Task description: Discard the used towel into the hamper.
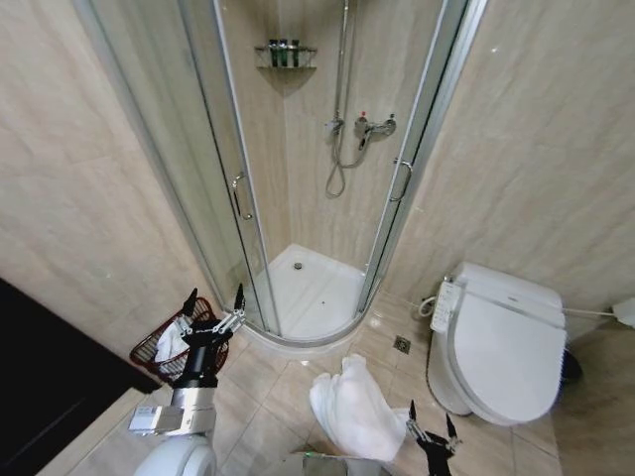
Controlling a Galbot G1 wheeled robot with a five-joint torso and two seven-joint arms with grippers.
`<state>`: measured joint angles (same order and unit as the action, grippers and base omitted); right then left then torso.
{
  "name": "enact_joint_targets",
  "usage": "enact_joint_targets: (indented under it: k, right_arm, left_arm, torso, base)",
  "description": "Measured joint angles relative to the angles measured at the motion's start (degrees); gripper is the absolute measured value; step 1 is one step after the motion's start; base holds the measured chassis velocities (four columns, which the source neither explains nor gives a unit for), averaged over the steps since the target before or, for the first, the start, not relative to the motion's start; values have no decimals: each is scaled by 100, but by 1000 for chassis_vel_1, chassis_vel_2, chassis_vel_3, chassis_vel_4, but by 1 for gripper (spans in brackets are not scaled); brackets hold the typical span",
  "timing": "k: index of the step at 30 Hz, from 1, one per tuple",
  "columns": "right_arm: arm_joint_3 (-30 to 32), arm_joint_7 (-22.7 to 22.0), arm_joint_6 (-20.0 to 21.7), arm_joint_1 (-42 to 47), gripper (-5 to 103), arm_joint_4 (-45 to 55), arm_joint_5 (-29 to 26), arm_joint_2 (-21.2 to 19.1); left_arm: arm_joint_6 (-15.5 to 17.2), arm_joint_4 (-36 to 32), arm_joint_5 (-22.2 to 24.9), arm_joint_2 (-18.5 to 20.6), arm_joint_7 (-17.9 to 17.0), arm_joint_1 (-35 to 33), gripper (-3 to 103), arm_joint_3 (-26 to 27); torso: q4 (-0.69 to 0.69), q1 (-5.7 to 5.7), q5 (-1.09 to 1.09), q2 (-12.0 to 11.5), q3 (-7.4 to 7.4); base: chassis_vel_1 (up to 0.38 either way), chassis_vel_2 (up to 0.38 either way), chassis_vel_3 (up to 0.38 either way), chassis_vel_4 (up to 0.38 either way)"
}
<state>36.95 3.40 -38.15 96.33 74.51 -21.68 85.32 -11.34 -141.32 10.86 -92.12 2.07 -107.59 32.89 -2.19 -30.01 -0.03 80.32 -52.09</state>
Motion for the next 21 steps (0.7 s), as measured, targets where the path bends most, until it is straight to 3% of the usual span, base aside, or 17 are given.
enact_joint_targets:
  k: [2,6,15,21]
  right_arm:
    - [76,5,355,-133,100,-128,54,-54]
    - [153,-6,619,-379,100,-476,179,-169]
    - [143,29,472,-668,100,-1105,273,-293]
    - [124,421,339,-890,100,-1472,320,-300]
  left_arm:
    - [0,0,0,-1,0,-1,100,0]
    - [0,0,0,-1,0,-1,100,0]
    - [0,1,0,-1,0,0,100,0]
    - [0,1,0,-1,0,0,100,0]
  torso:
    - [-3,32,6,-69,39]
    - [-1,89,5,-202,104]
    - [-1,217,3,-500,267]
    - [-1,311,3,-700,377]
  base:
    - [102,-36,-44,43]
    - [47,-8,-19,21]
    - [0,0,0,0]
    - [0,0,0,0]
